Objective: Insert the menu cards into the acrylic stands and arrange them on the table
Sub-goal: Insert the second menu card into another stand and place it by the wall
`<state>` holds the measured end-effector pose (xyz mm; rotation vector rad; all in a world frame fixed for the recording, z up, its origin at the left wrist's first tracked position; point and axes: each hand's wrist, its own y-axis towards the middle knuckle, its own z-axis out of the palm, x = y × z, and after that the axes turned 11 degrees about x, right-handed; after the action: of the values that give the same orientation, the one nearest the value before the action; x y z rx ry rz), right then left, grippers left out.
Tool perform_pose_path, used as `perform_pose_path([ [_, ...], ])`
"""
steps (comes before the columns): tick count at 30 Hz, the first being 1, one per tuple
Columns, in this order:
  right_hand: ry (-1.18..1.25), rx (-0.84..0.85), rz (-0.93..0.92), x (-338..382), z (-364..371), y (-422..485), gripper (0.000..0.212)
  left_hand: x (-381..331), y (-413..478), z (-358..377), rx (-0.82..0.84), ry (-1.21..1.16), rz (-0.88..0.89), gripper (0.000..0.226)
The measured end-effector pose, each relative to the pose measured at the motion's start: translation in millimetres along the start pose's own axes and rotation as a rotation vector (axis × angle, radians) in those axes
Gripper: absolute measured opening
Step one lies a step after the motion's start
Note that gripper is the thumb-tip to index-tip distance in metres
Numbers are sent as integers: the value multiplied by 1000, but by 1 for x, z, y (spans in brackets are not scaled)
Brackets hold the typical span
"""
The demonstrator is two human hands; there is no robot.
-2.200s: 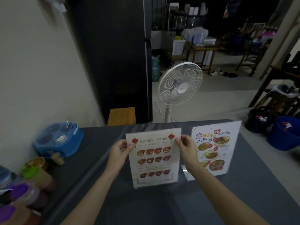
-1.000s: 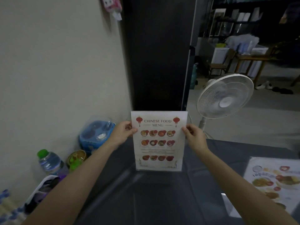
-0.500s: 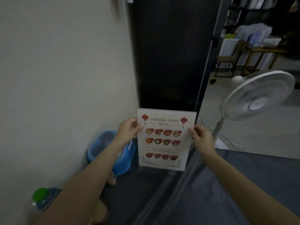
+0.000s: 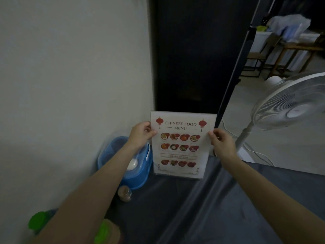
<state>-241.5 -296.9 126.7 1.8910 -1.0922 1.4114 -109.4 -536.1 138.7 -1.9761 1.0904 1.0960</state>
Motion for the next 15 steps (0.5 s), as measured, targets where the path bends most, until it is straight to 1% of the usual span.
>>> perform_pose_path([
  [3, 10, 23, 31, 0, 0, 4, 17, 4, 2, 0, -3, -4, 3, 18],
  [8, 34, 12, 75, -11, -4, 8, 13, 3, 2, 9, 0, -43, 16, 18],
  [11, 46, 17, 119, -15, -6, 14, 14, 1, 4, 14, -12, -71, 15, 19],
  [15, 58, 16, 123, -16, -5, 20, 15, 4, 8, 15, -12, -84, 5, 19],
])
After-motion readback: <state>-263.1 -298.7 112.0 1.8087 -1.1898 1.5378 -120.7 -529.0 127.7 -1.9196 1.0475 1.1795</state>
